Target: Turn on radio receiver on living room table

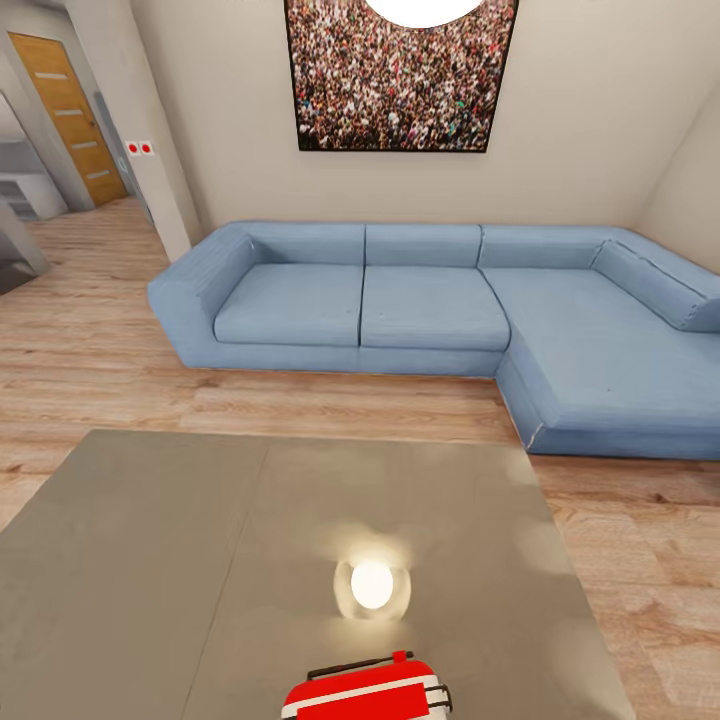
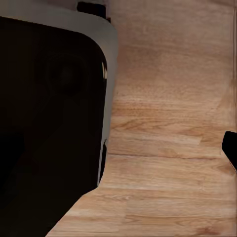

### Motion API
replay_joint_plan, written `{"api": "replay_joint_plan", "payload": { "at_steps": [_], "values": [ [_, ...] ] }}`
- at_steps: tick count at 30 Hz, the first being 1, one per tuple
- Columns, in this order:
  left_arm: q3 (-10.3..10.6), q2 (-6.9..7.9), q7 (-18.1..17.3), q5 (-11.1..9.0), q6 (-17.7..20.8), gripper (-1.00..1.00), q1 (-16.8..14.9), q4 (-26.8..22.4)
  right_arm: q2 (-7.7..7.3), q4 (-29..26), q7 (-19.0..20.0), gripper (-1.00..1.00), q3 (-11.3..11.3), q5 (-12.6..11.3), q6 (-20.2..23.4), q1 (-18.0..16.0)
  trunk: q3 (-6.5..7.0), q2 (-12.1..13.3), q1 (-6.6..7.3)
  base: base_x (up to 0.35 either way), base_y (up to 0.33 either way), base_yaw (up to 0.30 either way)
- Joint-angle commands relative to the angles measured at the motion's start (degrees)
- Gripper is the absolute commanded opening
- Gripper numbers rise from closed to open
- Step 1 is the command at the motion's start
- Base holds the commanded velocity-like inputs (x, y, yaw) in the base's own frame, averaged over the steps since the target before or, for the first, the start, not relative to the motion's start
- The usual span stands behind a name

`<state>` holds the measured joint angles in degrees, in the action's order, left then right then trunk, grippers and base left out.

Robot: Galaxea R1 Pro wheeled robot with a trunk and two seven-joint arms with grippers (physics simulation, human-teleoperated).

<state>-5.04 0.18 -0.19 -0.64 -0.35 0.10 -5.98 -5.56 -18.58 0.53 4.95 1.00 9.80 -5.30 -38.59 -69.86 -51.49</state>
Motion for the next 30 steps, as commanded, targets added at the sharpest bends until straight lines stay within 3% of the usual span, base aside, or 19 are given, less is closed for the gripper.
{"api": "replay_joint_plan", "payload": {
  "at_steps": [1,5,6,16,19,25,30],
  "values": [
    [0.03,0.00,0.01,0.03,0.00,1.00,-0.01,0.08,0.13,-16.39,-0.08,1.00,-0.12,-0.11,14.21,0.02,0.18,0.42,0.23,0.000,0.000,0.000],
    [0.01,0.00,0.01,0.03,0.00,1.00,0.00,0.09,0.12,-27.06,-0.09,1.00,-0.40,-0.18,23.00,0.02,0.90,2.02,1.11,0.000,0.000,0.000],
    [-0.02,0.00,0.01,0.03,0.00,1.00,0.00,0.07,0.09,-32.75,-0.09,1.00,-0.49,-0.20,27.73,0.02,1.08,2.42,1.33,0.000,0.000,0.000],
    [-0.06,0.33,0.10,0.03,0.00,1.00,0.01,-0.08,0.11,-52.39,-0.16,1.00,-0.57,0.09,43.99,0.02,2.87,6.43,3.52,0.000,0.000,0.000],
    [-0.06,0.34,0.07,0.03,0.00,1.00,0.01,-0.08,0.11,-56.47,-0.17,1.00,-0.40,0.40,45.41,0.02,3.41,7.64,4.18,0.000,0.000,0.000],
    [0.02,0.35,0.01,0.05,0.00,1.00,0.01,-0.14,0.03,-60.41,-0.26,1.00,0.41,0.64,47.36,-0.91,3.41,7.64,4.18,0.000,0.000,0.000],
    [-0.01,0.43,0.01,0.11,0.00,1.00,0.01,-0.17,0.03,-61.07,-0.26,1.00,3.43,0.90,47.84,-3.64,3.41,7.64,4.18,0.000,0.000,0.000]
  ]
}}
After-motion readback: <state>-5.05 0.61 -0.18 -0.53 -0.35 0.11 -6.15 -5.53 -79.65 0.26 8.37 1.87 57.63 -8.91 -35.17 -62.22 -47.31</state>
